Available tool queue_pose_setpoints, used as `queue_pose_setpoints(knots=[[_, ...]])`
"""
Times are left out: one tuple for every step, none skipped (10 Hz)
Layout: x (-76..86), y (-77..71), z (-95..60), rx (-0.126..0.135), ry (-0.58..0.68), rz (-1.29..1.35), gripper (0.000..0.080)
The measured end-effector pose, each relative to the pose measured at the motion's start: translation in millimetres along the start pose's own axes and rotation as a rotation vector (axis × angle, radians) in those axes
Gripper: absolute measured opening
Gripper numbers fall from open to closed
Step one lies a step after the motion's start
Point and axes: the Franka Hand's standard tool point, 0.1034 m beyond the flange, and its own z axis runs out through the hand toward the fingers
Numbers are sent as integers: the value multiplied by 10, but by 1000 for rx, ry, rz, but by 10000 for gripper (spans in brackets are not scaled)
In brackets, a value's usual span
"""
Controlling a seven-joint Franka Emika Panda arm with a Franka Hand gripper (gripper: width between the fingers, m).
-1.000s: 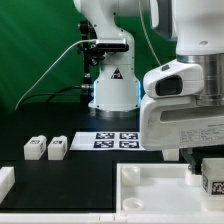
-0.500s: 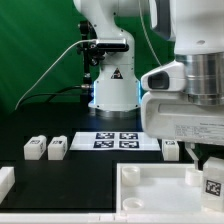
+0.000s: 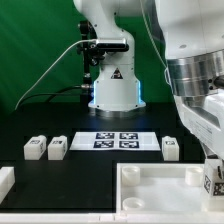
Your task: Assemble one leg
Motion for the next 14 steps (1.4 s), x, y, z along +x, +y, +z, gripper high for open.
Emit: queue_pose_setpoints(knots=[[-2, 4, 8, -1, 0, -24, 300], [-2, 5, 10, -2, 0, -73, 505], [-2, 7, 14, -2, 0, -79, 603], [38, 15, 15, -8, 3, -275, 603], [59, 26, 12, -20, 6, -471, 640], [12, 4, -2, -37, 38, -670, 647], [-4, 0, 4, -38, 38, -790, 647], [14, 1, 5, -41, 37, -882, 647], [23, -6, 3, -57, 54, -1033, 649], [26, -27, -2, -99, 96, -1307, 649], [41, -43, -14, -124, 107, -1497, 649], [48, -51, -19, -128, 108, -1555, 649], [46, -47, -16, -127, 108, -1532, 649], [45, -47, -15, -126, 108, -1524, 550]])
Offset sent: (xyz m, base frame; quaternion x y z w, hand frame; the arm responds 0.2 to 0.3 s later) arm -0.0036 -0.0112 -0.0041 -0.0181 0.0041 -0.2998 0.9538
